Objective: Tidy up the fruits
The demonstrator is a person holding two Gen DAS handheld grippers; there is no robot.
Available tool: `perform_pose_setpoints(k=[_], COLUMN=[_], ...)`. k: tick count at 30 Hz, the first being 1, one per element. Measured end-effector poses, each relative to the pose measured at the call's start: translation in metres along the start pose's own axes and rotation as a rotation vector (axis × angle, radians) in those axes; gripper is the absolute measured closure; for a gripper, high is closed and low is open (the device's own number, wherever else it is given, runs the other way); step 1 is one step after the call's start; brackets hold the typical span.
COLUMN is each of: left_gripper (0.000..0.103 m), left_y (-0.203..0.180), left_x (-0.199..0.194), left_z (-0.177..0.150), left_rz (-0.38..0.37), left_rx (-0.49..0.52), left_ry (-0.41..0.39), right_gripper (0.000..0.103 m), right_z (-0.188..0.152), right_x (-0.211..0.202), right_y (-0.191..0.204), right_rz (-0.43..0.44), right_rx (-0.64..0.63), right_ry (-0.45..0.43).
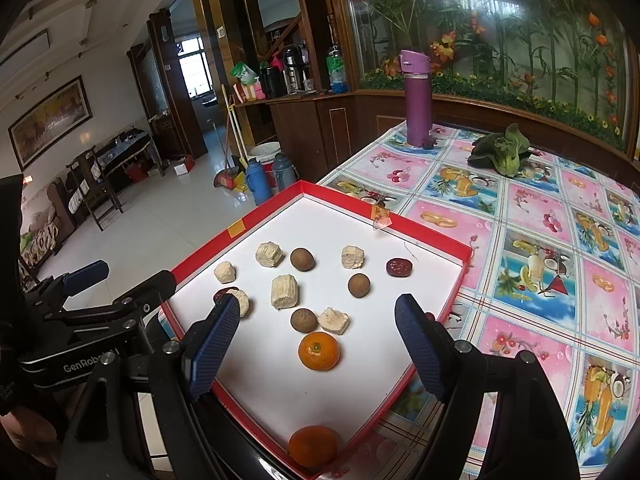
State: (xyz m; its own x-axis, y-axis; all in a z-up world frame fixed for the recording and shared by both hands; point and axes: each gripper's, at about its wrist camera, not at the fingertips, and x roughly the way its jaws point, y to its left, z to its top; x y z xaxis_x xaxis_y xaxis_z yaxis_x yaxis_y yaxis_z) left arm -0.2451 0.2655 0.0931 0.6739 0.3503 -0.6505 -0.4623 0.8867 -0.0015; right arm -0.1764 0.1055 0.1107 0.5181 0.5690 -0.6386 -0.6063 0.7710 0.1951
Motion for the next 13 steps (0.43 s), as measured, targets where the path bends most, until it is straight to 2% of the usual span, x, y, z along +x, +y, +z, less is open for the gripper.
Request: perform_pose_setpoints(k=[13], left_gripper=[0.0], left_y=[-0.0042], left_x=[-0.0033], left_z=[0.001], left_rz=[-0.004], left_rx=[0.022], left_ry=[-0.006], right_gripper=[0.023], right_z=[0.0003], right_x=[-0.0071], right_y=[-0.005], right_rz=[0.007], right_rx=[0.008], right_ry=[-0.023])
